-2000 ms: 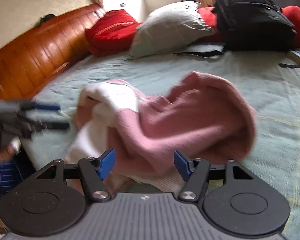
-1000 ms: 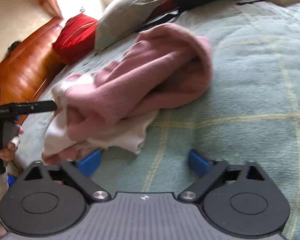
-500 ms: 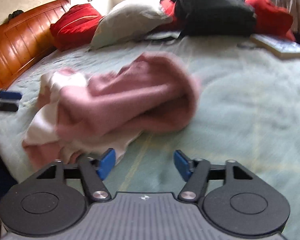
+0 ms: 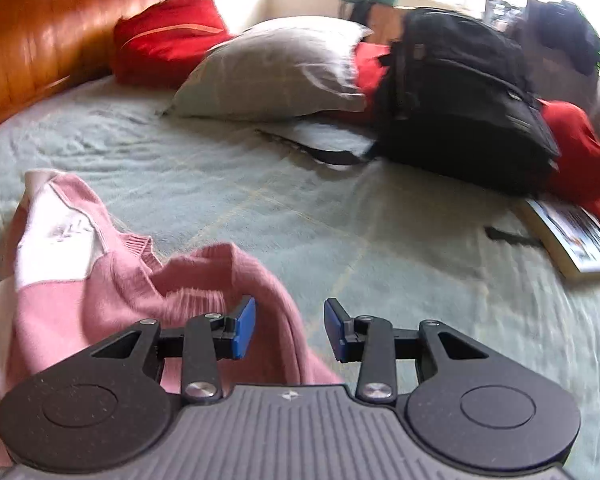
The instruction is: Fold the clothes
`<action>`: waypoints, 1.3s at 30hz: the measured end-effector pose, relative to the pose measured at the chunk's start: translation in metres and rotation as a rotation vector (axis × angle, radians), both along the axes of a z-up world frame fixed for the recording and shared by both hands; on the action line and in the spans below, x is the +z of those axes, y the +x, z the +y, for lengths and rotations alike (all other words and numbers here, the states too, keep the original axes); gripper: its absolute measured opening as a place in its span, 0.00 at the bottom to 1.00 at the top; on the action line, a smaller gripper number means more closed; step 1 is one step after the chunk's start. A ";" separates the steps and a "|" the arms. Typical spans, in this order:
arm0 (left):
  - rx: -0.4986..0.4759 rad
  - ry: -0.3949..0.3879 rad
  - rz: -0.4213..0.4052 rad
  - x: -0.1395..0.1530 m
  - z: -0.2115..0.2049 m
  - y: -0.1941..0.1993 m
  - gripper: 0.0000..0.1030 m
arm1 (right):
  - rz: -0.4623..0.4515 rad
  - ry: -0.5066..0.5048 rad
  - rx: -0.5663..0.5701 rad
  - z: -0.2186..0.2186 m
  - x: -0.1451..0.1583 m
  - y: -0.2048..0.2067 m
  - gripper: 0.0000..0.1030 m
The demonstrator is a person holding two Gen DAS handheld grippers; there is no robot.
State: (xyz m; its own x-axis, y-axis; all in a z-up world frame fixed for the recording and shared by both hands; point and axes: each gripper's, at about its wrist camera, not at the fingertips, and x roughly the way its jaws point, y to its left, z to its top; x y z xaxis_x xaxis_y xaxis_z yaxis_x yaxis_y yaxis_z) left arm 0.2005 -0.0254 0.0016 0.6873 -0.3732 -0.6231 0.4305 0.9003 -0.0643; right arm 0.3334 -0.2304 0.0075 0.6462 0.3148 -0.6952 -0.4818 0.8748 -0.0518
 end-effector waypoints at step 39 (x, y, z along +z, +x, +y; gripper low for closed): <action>0.122 0.056 0.069 -0.039 0.023 0.022 0.99 | 0.681 0.417 0.340 0.119 -0.100 0.135 0.09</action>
